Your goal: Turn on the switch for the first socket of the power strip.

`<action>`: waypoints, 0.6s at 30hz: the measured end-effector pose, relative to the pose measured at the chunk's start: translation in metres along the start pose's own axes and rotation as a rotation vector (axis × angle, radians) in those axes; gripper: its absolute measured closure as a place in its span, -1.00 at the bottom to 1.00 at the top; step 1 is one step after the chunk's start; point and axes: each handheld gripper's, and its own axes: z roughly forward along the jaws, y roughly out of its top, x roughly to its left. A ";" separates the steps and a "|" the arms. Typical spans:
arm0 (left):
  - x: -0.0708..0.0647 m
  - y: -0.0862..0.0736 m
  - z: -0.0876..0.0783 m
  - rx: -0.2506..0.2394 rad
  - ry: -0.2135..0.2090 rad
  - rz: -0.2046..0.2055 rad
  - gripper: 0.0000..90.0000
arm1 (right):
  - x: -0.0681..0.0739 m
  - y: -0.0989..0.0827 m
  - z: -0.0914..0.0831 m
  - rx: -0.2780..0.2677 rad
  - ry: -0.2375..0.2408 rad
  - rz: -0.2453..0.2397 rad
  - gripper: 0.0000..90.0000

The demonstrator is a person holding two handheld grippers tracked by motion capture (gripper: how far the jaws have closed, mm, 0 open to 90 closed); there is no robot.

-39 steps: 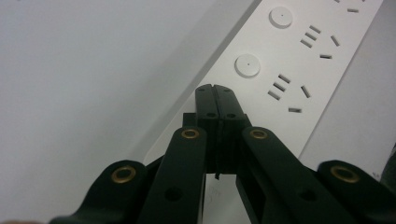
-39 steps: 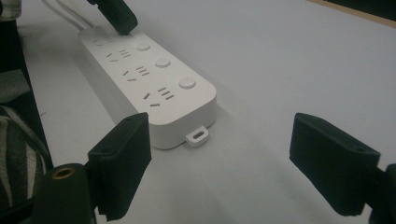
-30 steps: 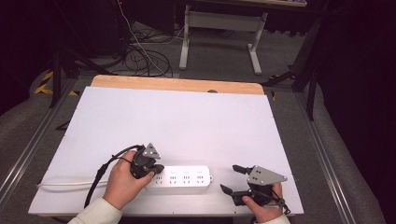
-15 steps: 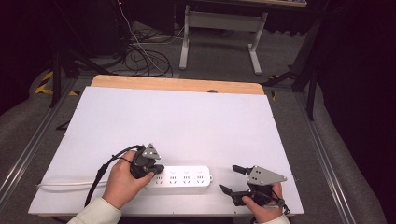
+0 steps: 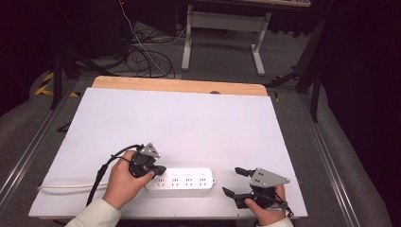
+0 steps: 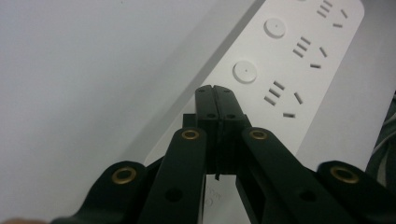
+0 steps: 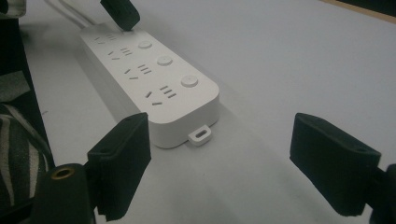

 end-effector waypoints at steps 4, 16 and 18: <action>-0.004 0.003 -0.008 -0.036 -0.017 0.015 1.00 | -0.001 -0.001 0.000 0.001 0.001 0.004 -0.54; -0.018 0.008 -0.029 -0.088 0.001 0.045 1.00 | -0.001 -0.001 -0.001 -0.002 -0.001 0.003 -0.54; -0.020 0.009 -0.033 -0.100 0.005 0.054 1.00 | -0.001 -0.001 0.000 -0.001 -0.002 0.002 -0.54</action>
